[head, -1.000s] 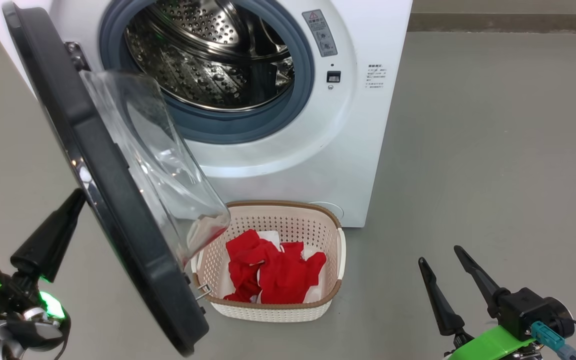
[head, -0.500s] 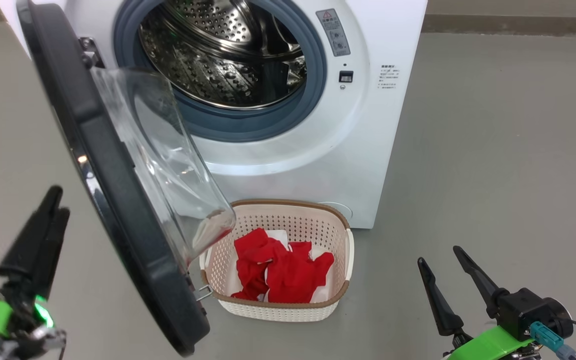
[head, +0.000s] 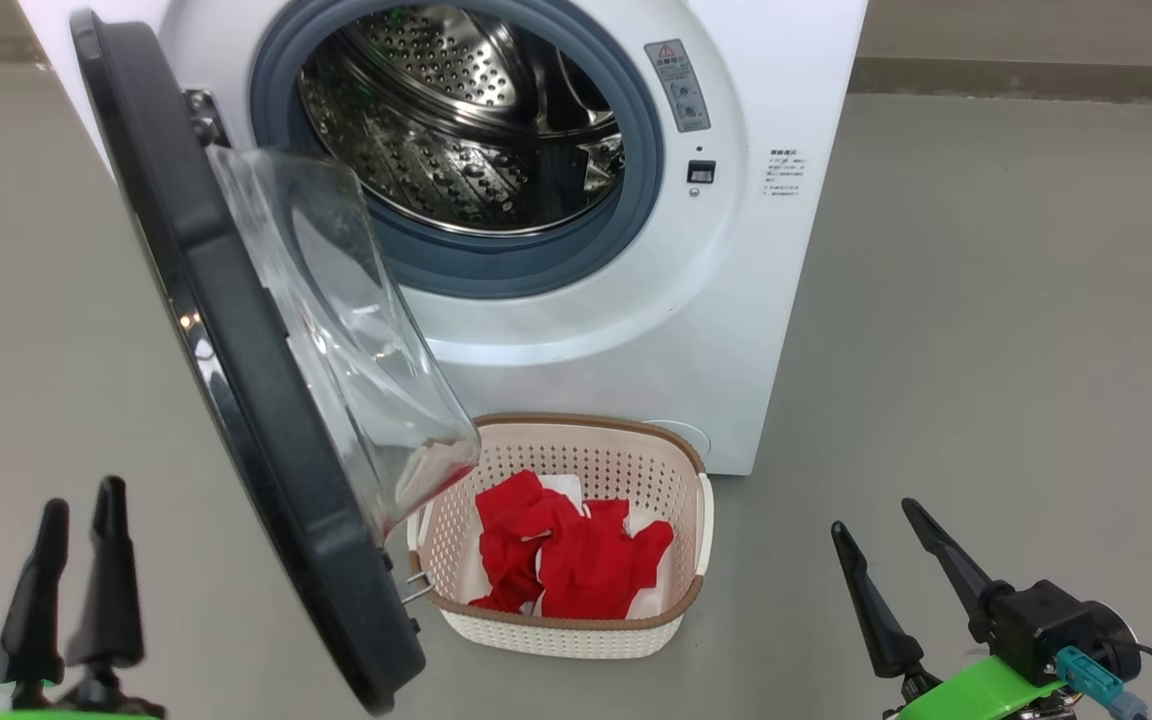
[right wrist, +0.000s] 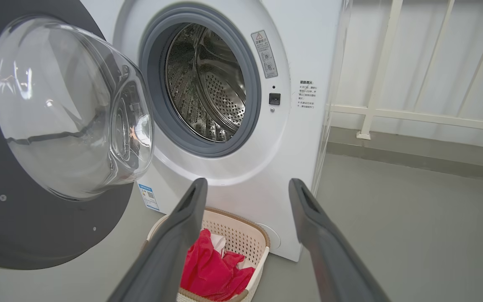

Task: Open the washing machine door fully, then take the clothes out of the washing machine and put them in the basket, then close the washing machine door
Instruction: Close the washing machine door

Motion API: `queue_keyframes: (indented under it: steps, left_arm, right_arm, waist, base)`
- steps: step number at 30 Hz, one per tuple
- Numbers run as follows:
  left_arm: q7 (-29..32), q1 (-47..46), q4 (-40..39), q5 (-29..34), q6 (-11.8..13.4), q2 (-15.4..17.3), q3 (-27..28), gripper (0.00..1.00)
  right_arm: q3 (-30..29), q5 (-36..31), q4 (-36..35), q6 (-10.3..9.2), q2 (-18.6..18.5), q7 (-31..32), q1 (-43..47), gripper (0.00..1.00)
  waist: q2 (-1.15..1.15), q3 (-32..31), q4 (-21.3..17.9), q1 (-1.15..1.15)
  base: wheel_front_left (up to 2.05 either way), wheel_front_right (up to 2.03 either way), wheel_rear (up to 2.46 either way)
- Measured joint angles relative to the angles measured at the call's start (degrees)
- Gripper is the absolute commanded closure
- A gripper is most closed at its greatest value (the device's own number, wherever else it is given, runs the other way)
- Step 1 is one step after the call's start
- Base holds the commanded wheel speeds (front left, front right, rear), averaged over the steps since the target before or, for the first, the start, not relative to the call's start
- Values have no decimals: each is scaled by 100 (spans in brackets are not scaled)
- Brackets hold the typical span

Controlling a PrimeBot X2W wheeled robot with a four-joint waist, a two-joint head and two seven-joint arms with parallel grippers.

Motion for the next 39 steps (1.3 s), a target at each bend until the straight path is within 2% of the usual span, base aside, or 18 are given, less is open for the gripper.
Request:
queue_keyframes:
  steps: [4,6,10,16,20,28,39]
  left_arm:
    - [-972,140,245,1159,-21,286,-441,0]
    - [-1237,268,354,1718,-49,447,-714,0]
    - [-1363,485,555,2644,-49,489,-859,0]
    - [-1363,623,561,3563,62,229,-746,0]
    - [-1363,708,731,3719,62,48,-668,0]
    - [-1363,714,892,3723,2,-108,-516,0]
    - [-1363,712,912,3861,-48,-157,-459,0]
  right_arm:
    - [43,1,7,0,-2,0,0,0]
    - [49,1,5,0,-3,0,1,0]
    - [40,3,3,0,-3,0,3,0]
    - [31,3,-8,0,11,0,73,0]
    - [30,2,-8,0,24,0,74,0]
    - [-14,2,-10,0,24,0,71,0]
    - [-15,2,-10,0,27,0,68,0]
  waist:
    - [0,-41,-26,0]
    - [0,-64,-41,0]
    - [0,-87,-73,0]
    - [0,-59,-103,0]
    - [0,-30,-127,0]
    - [0,22,-156,0]
    - [0,41,-197,0]
  base:
    - [0,0,0]
    - [0,0,0]
    - [0,0,0]
    - [0,0,0]
    - [0,0,0]
    - [0,0,0]
    - [0,0,0]
